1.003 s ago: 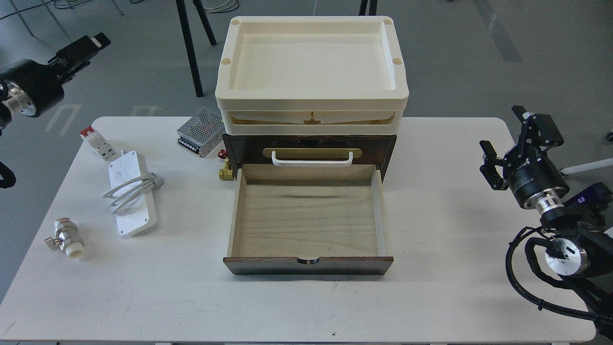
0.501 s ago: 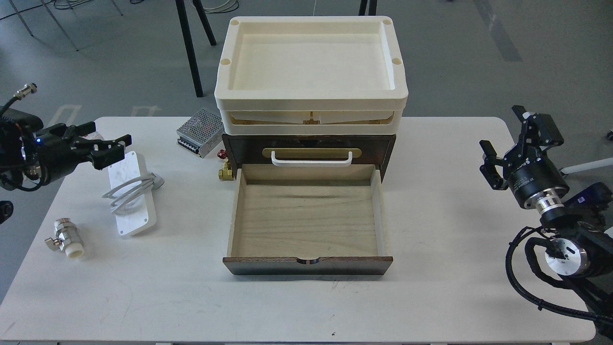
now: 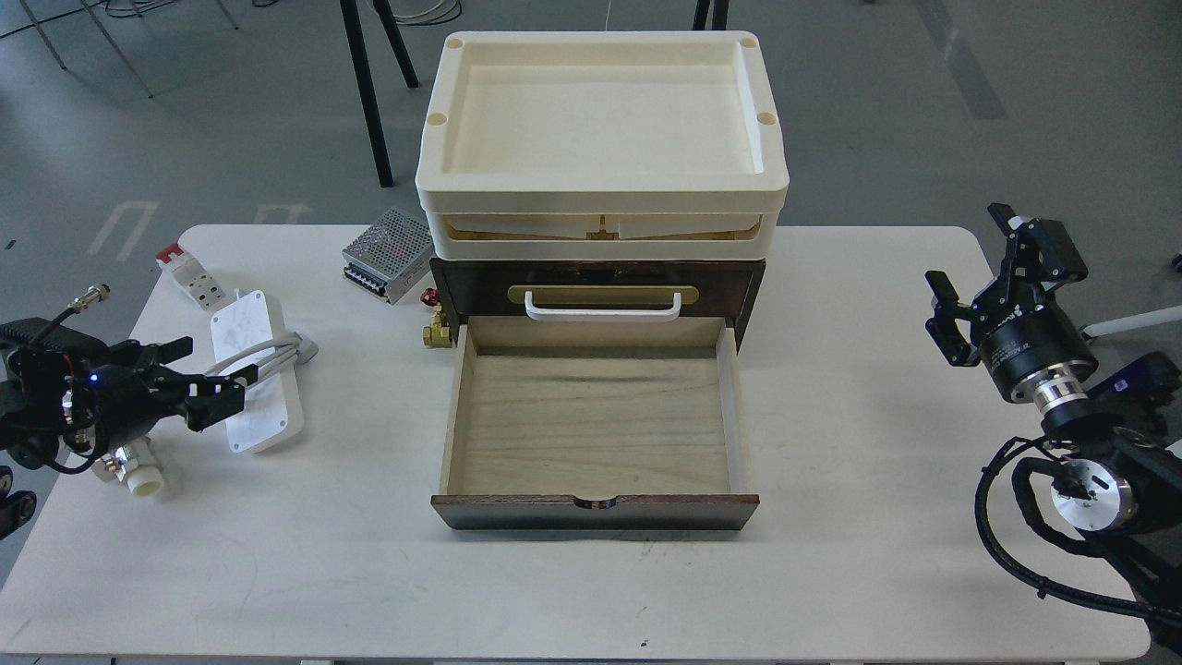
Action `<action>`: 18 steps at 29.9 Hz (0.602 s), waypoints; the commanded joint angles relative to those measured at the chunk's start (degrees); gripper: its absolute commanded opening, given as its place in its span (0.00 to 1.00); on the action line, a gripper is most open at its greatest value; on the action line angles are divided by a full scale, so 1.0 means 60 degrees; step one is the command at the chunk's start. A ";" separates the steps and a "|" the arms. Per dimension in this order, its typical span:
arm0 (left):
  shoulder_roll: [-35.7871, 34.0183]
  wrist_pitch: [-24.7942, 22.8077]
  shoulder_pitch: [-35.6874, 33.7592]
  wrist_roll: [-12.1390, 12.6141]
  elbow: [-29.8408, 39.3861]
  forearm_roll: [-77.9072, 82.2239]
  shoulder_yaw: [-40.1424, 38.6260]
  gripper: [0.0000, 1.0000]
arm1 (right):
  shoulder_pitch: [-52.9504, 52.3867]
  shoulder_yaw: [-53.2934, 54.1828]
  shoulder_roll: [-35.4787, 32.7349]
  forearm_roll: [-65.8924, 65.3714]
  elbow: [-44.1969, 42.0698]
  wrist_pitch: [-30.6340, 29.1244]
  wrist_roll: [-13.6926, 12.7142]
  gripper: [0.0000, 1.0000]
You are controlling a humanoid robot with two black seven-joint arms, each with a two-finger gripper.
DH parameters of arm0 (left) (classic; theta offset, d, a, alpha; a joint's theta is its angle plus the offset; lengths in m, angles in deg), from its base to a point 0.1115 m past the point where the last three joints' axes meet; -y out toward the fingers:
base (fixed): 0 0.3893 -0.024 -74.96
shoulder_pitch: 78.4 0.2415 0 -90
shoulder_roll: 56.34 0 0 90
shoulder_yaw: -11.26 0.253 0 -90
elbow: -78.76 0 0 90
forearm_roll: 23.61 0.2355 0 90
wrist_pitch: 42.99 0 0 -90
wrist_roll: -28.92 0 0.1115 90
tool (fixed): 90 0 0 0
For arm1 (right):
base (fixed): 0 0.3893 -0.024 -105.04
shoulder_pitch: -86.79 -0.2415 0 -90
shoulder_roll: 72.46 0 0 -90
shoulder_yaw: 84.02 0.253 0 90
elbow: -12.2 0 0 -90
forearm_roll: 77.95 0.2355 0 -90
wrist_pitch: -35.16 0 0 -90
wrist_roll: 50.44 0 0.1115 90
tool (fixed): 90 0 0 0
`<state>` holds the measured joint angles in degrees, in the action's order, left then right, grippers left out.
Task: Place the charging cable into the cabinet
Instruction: 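Lower the left gripper onto the white charger with coiled cable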
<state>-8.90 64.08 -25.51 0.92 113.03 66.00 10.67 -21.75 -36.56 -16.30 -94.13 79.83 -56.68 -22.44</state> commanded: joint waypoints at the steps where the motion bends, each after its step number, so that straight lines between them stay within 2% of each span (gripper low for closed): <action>1: 0.0472 0.0055 0.0033 0.0000 -0.0642 -0.0009 -0.0004 0.96 | 0.0000 0.0000 0.0000 0.0000 0.0008 -0.0001 0.0000 0.99; 13: 0.1117 0.0070 0.0252 0.0000 -0.1067 -0.1061 -0.0019 0.96 | 0.0000 0.0000 0.0000 0.0000 0.0008 -0.0001 0.0000 0.99; 16: 0.1540 0.0084 0.0296 0.0000 -0.1725 -0.1574 -0.0019 0.96 | 0.0000 0.0000 0.0000 0.0000 0.0008 -0.0001 0.0000 0.99; 18: 0.1892 0.0084 0.0311 0.0000 -0.2413 -0.1737 0.0039 0.90 | 0.0000 0.0000 0.0000 0.0000 0.0008 -0.0001 0.0000 0.99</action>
<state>-0.20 64.59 -23.79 0.91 103.47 57.40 10.57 -21.76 -36.57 -16.30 -94.13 79.88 -56.69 -22.44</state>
